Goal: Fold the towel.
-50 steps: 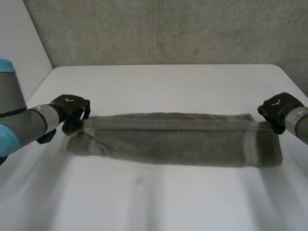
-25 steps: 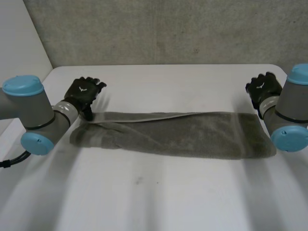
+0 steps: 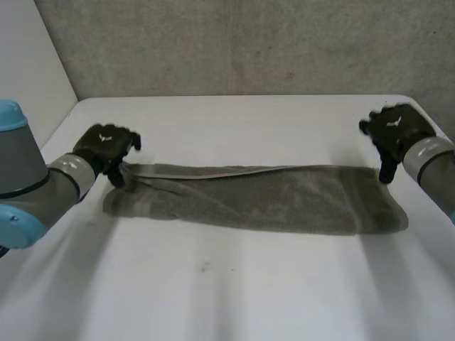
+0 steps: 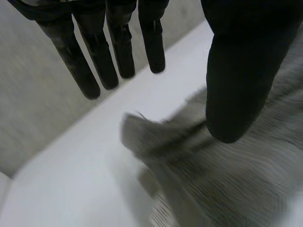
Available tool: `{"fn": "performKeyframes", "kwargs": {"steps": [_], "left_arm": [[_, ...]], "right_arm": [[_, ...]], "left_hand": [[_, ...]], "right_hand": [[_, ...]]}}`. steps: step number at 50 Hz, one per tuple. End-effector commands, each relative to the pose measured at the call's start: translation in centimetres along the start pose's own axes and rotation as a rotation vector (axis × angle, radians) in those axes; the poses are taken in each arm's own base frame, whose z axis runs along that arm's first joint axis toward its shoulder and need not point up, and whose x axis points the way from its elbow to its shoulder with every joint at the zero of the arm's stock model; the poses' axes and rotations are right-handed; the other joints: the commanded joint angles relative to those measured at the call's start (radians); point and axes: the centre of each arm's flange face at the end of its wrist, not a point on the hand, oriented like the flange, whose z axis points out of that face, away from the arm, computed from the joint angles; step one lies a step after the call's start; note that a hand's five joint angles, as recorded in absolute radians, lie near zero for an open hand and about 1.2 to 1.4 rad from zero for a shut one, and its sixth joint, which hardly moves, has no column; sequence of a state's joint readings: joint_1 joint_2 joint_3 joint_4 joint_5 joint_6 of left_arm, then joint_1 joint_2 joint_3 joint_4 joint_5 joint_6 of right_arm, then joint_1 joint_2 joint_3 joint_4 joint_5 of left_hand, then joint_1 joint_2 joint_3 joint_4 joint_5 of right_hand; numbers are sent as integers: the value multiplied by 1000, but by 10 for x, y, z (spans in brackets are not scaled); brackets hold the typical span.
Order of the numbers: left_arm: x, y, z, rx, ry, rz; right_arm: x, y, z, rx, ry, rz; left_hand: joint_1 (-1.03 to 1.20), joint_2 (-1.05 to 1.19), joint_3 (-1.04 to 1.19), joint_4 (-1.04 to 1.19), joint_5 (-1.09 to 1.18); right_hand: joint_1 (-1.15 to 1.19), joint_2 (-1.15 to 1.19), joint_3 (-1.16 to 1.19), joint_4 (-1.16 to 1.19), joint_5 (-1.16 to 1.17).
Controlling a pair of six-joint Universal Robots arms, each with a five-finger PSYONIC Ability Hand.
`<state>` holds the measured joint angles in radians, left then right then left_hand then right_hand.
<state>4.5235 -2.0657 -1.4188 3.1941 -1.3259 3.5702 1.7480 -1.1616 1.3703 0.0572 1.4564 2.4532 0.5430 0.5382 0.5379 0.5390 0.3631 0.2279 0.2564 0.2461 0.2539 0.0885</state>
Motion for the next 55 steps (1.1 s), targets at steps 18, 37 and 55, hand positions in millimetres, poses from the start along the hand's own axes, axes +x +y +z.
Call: {"fn": "performKeyframes", "kwargs": {"steps": [18,37,55], "left_arm": [[-18,27,46,-9,-40,-8],[8,43,7,-128,20,-33],[23,69,-25,-268,21,-50]], "right_arm": [[-47,48,-10,-184,-254,61],[-36,79,-18,-176,-180,88],[-36,104,-4,-166,-155,112]], "left_hand": [[38,42,43,42,43],[-71,-66,-66,-67,-66],[-80,-75,-75,-76,-75]], "right_hand": [[482,454,464,456,447],[438,410,420,412,403],[453,424,435,427,418]]}}
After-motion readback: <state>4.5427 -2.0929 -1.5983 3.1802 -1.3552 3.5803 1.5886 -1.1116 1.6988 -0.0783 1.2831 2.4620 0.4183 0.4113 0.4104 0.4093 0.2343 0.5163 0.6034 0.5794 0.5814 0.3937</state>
